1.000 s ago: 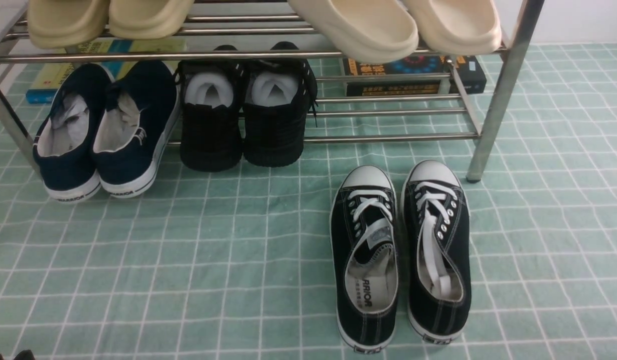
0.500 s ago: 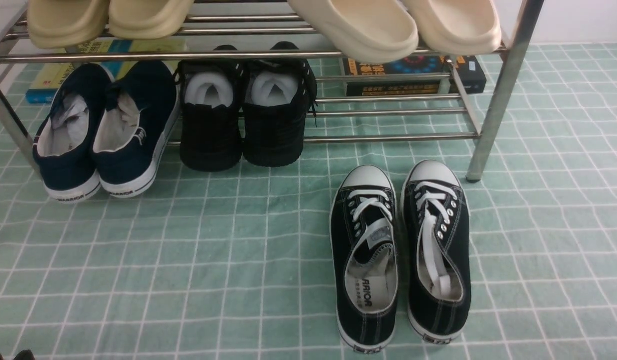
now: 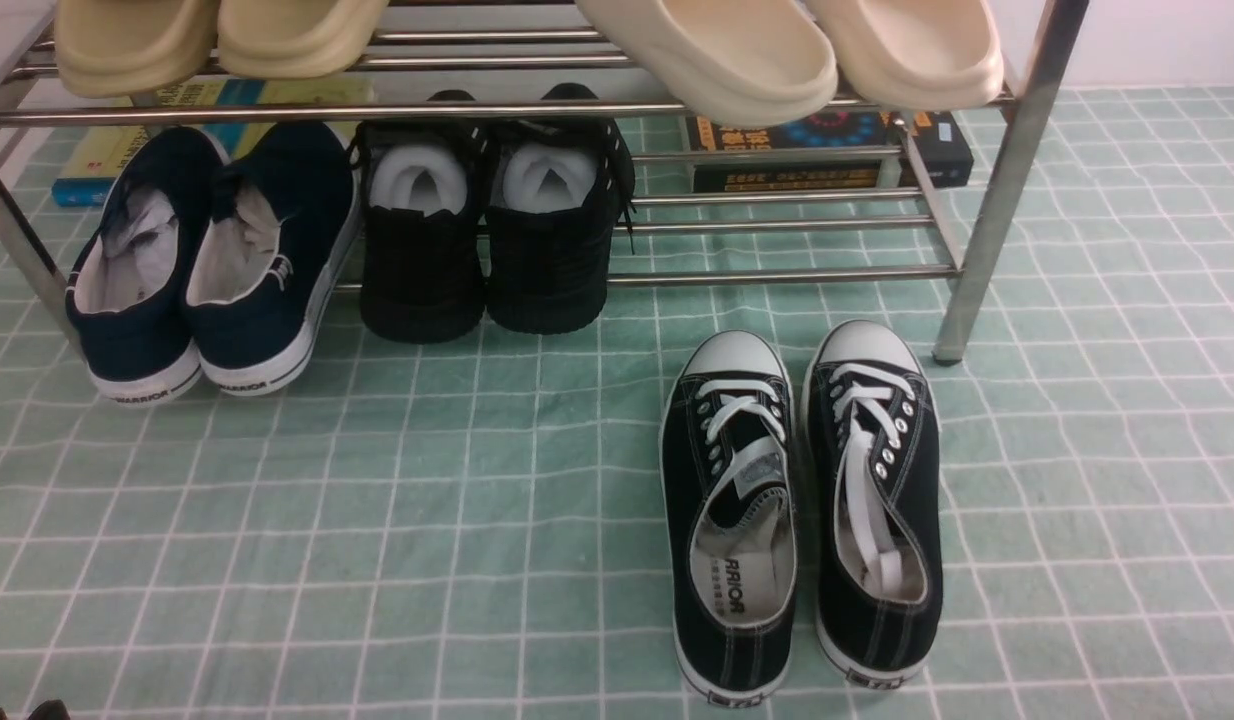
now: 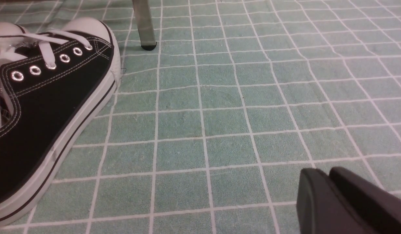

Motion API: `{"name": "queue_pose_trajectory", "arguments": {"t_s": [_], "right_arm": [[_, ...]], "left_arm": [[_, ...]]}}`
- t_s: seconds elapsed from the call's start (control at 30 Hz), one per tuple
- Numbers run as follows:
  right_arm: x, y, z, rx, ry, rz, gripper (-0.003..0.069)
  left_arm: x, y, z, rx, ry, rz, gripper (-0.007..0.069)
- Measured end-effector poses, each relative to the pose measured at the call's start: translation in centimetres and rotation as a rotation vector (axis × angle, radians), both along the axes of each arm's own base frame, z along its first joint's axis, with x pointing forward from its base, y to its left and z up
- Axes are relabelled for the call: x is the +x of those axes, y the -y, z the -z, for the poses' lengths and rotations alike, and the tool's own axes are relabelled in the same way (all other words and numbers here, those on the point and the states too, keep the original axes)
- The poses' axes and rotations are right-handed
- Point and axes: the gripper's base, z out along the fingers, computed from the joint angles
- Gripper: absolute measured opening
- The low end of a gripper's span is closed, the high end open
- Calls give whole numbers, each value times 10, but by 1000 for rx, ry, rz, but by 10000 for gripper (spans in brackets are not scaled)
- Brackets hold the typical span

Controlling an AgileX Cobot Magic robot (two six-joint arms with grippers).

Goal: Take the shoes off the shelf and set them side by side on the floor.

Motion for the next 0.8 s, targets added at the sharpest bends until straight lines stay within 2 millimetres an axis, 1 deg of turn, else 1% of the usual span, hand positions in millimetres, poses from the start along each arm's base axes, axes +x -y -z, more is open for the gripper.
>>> {"name": "queue_pose_trajectory", "arguments": {"t_s": [0.8], "right_arm": [[0, 0, 0, -1, 0, 0, 92]], "left_arm": [[0, 0, 0, 0, 0, 0, 242]]}}
